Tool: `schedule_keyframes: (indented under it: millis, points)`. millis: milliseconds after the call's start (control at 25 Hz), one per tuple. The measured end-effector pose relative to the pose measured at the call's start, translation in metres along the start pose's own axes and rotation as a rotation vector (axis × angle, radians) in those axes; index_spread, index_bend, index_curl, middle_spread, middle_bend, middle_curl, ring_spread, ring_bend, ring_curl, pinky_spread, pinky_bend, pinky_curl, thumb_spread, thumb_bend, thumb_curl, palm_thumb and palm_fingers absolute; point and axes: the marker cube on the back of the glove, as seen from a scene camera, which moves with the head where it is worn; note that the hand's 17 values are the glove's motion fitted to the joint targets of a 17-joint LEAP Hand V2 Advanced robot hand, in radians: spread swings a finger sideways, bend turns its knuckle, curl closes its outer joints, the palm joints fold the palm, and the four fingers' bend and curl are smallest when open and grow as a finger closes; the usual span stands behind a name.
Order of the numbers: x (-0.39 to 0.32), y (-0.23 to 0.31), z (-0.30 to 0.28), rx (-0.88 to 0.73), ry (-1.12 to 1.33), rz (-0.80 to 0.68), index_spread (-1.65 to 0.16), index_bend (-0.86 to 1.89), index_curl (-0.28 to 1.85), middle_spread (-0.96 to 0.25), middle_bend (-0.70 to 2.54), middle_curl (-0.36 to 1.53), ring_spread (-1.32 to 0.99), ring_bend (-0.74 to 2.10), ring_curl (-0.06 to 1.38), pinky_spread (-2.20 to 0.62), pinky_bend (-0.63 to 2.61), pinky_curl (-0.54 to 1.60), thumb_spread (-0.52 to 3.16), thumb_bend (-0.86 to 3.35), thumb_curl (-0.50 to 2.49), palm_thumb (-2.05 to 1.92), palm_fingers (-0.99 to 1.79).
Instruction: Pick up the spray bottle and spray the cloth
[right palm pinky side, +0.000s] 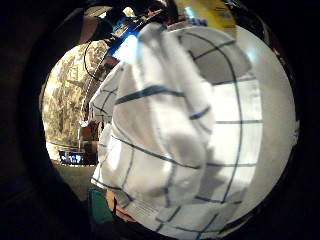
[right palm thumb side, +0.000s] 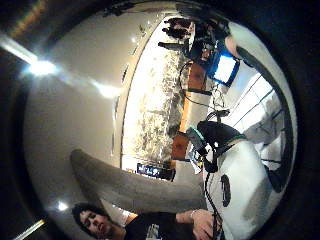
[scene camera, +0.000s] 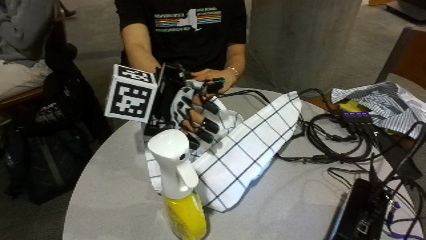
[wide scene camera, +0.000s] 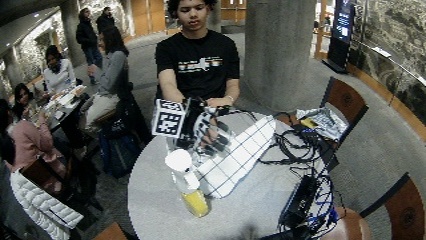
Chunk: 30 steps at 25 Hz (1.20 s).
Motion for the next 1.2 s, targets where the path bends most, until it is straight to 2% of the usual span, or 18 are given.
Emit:
schedule_keyframes:
  millis: [361,721,1202]
  points:
    - [0.028,0.001,-0.055,0.104,0.020,0.054,-0.33,0.13,0.25,0.02,0.31,0.35,0.01,0.34,0.28,0.26,0.31,0.31,1.06,0.08,0.29,0.74,0.60]
    - [0.046,-0.004,-0.084,0.180,0.020,0.085,-0.32,0.13,0.25,0.02,0.30,0.36,0.01,0.34,0.30,0.26,0.29,0.32,1.05,0.04,0.30,0.77,0.61]
    - [0.075,-0.068,-0.083,0.251,0.082,0.212,-0.33,0.06,0.22,0.03,0.28,0.38,0.02,0.37,0.32,0.25,0.36,0.35,1.01,-0.01,0.33,0.82,0.53]
